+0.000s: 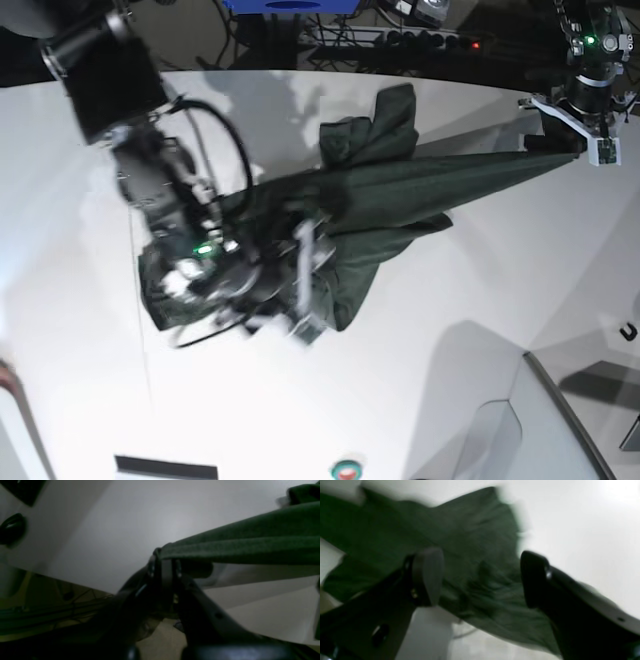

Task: Layout the t-shirt on the table in an organized manner, then fold the t-shirt properly
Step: 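Lift and drag the grasped edge away from the left gripper, spreading the shirt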

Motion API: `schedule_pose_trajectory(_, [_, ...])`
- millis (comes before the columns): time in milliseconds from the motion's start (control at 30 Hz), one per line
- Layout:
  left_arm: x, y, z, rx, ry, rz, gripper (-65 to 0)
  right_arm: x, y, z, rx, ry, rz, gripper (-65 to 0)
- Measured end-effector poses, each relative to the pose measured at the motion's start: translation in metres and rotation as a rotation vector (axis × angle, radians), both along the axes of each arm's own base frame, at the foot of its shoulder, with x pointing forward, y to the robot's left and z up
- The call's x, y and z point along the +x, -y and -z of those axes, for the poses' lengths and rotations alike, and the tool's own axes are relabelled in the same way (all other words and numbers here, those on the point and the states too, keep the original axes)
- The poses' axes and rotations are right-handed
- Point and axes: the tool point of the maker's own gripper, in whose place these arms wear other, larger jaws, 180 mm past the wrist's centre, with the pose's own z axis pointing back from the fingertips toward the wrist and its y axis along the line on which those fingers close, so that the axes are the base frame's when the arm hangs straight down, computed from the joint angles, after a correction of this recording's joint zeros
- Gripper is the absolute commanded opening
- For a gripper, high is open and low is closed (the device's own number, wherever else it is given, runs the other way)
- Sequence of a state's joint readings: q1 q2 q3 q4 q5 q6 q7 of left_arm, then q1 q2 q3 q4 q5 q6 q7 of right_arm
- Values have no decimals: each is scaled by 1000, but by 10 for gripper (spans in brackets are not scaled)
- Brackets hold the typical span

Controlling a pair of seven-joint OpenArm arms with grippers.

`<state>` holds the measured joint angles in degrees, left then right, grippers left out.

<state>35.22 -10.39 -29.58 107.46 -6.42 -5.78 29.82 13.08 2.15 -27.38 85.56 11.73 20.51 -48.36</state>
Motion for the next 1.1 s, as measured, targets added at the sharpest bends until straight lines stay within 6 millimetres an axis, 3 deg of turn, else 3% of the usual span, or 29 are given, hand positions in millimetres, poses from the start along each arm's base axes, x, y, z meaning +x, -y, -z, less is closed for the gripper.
schedule_pose_trajectory(133, [-1, 5, 3, -13, -2, 3, -650, -9, 1, 57, -52, -123, 12, -227])
schedule_pose_trajectory(200, [0, 3, 2, -9, -1, 2, -650, -13, -7, 68, -26, -144, 15, -270])
schedule_pose_trajectory(333, [-1, 2, 1, -7, -1, -3, -650, -15, -15, 74, 10, -151, 17, -294])
schedule_pose_trajectory(833, [-1, 2, 1, -7, 0, -2, -650, 10, 4, 73, -32, -130, 86, -303])
schedule_pose_trajectory(867, [-1, 2, 1, -7, -1, -3, -650, 11, 3, 74, -28, -128, 88, -332])
schedule_pose_trajectory(900, [-1, 2, 1, -7, -1, -2, -650, 13, 3, 75, -22, -122, 89, -401])
schedule_pose_trajectory(1000, [-1, 2, 1, -7, -1, -2, -650, 12, 4, 78, -30, -133, 90, -650])
schedule_pose_trajectory(1100, [-1, 2, 1, -7, -1, -2, -650, 21, 5, 70, -34, -114, 90, -639])
